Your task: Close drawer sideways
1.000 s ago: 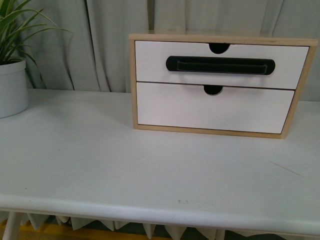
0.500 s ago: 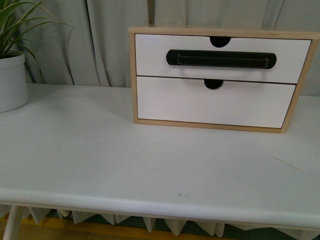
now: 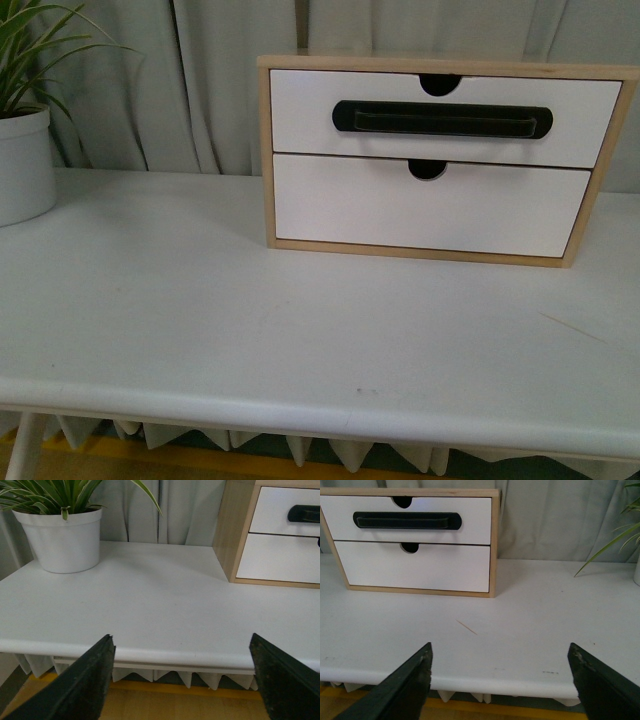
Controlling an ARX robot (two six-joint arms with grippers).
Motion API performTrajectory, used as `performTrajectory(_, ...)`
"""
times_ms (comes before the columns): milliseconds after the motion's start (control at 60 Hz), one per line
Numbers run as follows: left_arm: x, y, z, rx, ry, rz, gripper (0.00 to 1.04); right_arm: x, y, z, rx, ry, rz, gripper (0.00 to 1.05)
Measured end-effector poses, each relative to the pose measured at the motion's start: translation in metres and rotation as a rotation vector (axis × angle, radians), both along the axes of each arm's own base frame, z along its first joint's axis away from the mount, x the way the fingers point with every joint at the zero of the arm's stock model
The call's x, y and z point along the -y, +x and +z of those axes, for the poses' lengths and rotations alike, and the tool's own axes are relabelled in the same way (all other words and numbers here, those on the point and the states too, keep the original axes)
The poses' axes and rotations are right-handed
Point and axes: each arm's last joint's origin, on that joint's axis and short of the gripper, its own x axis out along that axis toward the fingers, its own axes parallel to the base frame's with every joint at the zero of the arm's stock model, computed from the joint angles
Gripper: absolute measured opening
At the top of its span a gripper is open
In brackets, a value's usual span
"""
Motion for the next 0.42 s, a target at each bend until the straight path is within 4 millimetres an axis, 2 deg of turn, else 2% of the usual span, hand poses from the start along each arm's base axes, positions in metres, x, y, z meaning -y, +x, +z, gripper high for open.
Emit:
performTrajectory(83, 0.0, 0.0, 0.0, 0.0, 0.0, 0.0, 1.01, 0.0, 0.0, 0.0, 0.0, 0.001, 0.0, 0.97)
performTrajectory(100, 0.0, 0.0, 0.0, 0.0, 0.001, 0.0, 1.0, 0.0, 0.0, 0.0, 0.0, 0.002, 0.0, 0.98)
performTrajectory(133, 0.0, 0.0, 0.0, 0.0, 0.001, 0.0, 0.98, 0.0, 0.0, 0.0, 0.0, 0.002, 0.0, 0.95)
performTrajectory(417, 0.0, 0.0, 0.0, 0.0, 0.001, 0.0, 0.99, 0.0, 0.0, 0.0, 0.0, 0.002, 0.0, 0.96)
